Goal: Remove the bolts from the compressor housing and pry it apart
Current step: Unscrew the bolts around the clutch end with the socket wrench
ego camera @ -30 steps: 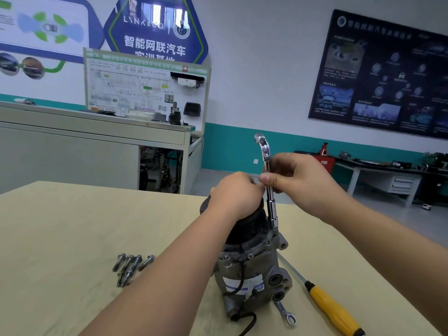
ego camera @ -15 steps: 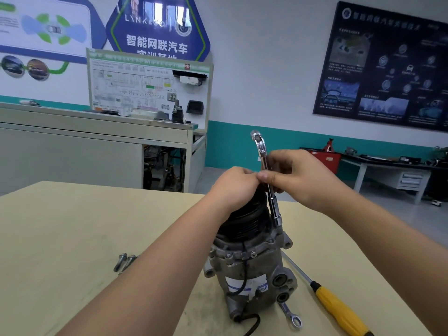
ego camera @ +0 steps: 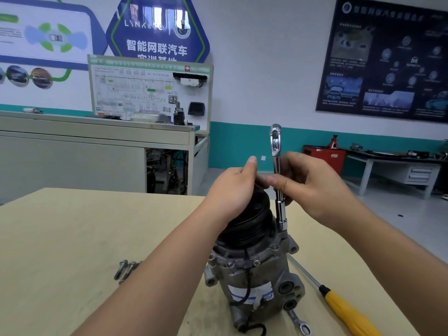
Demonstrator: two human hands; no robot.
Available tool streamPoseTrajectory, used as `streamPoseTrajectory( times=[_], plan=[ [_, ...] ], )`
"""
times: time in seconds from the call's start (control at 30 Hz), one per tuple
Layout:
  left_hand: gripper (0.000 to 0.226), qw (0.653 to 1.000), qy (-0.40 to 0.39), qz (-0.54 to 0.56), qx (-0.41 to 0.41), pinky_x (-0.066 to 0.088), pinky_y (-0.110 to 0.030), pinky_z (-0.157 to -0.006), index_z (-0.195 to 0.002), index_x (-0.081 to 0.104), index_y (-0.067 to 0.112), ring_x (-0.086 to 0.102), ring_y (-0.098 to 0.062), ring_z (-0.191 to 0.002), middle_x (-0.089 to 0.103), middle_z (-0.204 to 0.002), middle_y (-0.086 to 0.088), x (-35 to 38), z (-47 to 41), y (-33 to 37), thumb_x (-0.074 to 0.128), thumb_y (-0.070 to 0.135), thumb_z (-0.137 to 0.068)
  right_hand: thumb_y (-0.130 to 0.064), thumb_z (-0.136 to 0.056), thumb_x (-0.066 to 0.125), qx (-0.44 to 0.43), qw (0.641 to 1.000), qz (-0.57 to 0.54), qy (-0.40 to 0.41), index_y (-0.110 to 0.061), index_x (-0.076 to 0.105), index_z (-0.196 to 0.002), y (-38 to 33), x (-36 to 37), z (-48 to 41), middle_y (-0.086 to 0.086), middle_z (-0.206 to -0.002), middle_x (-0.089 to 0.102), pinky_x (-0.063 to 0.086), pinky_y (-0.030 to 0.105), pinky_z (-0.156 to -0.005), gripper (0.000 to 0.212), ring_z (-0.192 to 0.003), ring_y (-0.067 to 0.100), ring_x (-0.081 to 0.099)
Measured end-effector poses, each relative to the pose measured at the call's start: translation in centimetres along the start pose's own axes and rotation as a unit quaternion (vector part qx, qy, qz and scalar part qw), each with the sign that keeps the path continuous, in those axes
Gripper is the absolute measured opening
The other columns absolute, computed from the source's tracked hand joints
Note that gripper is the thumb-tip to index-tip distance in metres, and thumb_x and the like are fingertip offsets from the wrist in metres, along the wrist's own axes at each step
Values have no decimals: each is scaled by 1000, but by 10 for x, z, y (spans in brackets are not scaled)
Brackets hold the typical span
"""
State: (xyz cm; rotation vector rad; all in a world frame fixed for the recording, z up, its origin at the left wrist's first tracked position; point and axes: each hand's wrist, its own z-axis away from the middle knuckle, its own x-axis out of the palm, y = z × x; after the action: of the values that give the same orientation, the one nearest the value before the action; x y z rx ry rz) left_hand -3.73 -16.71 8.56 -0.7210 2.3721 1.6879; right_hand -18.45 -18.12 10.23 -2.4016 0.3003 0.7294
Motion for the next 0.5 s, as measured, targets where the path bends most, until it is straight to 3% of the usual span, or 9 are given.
streamPoseTrajectory(
  times=[0.13,0.23,0.3,0.4,0.5],
  plan=[
    [53,1000,-2,21,14,29,-9,-59,-67,63,35,51,16,-64,58,-55,27,-1,1,0,26,50,-101,-23,-84,67,1,1000,-4,-10,4,53,-81,0,-2,-1,27,-73,52,47,57,-65,30,-67,40,51],
    [48,998,-19,56,35,36,-15,-74,-81,66,35,58,7,-90,69,-79,21,-2,2,1,26,49,-102,-24,-83,66,-18,999,17,-27,2,50,-76,-1,-4,-3,15,-64,46,46,56,-65,32,-65,37,49],
    [47,996,-22,79,40,40,-25,-88,-85,67,36,61,-4,-103,73,-89,16,-2,3,1,26,50,-101,-24,-85,65,-20,999,15,-37,4,53,-80,0,-5,-5,18,-67,51,47,57,-67,30,-70,40,53],
    [46,994,-29,95,48,42,-32,-94,-84,67,40,64,-2,-99,74,-87,17,-3,4,1,26,54,-100,-20,-88,62,-16,998,6,-56,-2,61,-84,0,-4,-7,17,-72,60,49,54,-71,19,-73,36,58],
    [46,991,-47,113,55,43,-35,-100,-87,68,44,67,1,-92,75,-87,15,-4,5,1,26,60,-97,-16,-90,60,-22,998,11,-66,-21,60,-74,1,-2,-8,2,-65,60,51,48,-69,17,-68,27,59]
  ],
)
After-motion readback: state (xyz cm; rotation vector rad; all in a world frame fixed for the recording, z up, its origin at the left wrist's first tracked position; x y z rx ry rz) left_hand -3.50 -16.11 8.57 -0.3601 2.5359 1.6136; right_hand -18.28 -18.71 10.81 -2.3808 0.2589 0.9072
